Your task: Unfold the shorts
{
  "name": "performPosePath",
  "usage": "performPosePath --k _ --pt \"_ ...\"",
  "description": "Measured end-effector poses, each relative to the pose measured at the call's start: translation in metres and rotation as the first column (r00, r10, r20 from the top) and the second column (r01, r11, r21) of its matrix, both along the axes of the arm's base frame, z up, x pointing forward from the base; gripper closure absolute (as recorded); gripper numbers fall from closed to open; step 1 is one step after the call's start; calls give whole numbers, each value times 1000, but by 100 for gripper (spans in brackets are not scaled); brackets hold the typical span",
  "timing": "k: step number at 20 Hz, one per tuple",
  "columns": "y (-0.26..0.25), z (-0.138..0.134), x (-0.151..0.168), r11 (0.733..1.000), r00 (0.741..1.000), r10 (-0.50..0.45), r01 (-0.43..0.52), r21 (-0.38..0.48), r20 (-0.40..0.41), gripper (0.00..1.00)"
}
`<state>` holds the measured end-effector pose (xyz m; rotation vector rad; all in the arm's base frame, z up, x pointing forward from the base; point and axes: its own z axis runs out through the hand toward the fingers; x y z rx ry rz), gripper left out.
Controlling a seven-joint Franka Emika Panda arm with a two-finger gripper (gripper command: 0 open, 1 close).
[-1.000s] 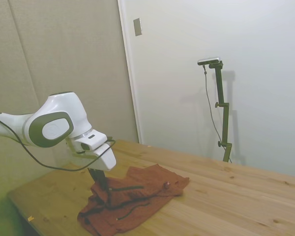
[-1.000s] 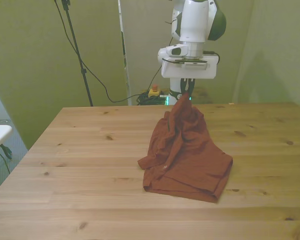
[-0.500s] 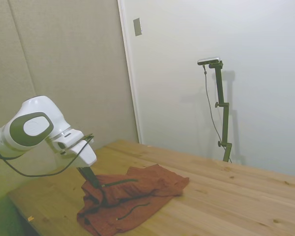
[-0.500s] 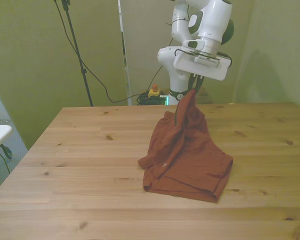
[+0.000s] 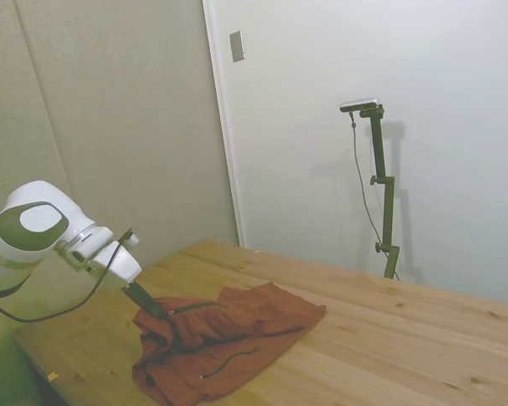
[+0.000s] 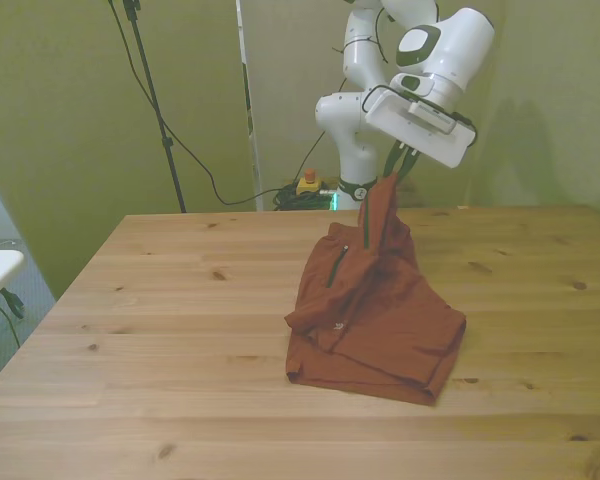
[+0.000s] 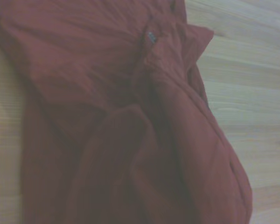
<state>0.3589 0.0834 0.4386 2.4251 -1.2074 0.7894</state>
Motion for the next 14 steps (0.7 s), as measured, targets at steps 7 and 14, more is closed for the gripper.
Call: performPosePath --k 7,14 --pt "27 -15 -2 997 998 67 -68 -40 -17 100" --pt "64 -33 4 981 984 174 -176 -75 -40 100"
